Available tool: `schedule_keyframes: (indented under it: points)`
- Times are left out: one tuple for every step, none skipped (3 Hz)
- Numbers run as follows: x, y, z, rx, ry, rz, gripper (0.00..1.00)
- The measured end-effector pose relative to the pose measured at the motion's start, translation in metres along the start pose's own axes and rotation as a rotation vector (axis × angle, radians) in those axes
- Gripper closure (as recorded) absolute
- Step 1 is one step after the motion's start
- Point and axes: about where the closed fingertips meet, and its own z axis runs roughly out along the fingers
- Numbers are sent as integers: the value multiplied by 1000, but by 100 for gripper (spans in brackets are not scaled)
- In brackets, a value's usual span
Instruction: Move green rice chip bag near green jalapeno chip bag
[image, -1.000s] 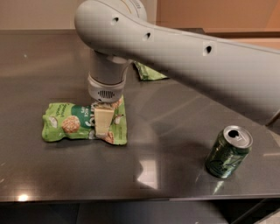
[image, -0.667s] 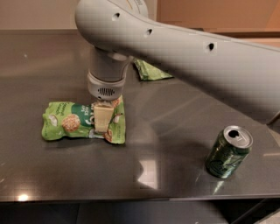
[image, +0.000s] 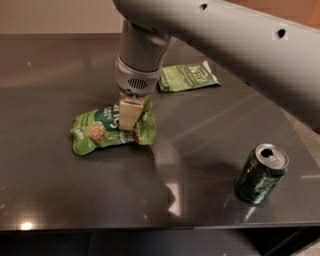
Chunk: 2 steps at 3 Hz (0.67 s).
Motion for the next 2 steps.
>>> schedule_keyframes:
  points:
    - [14,-15,-34,28,-29,37,100]
    - [43,-39,-70,74,-56,111,100]
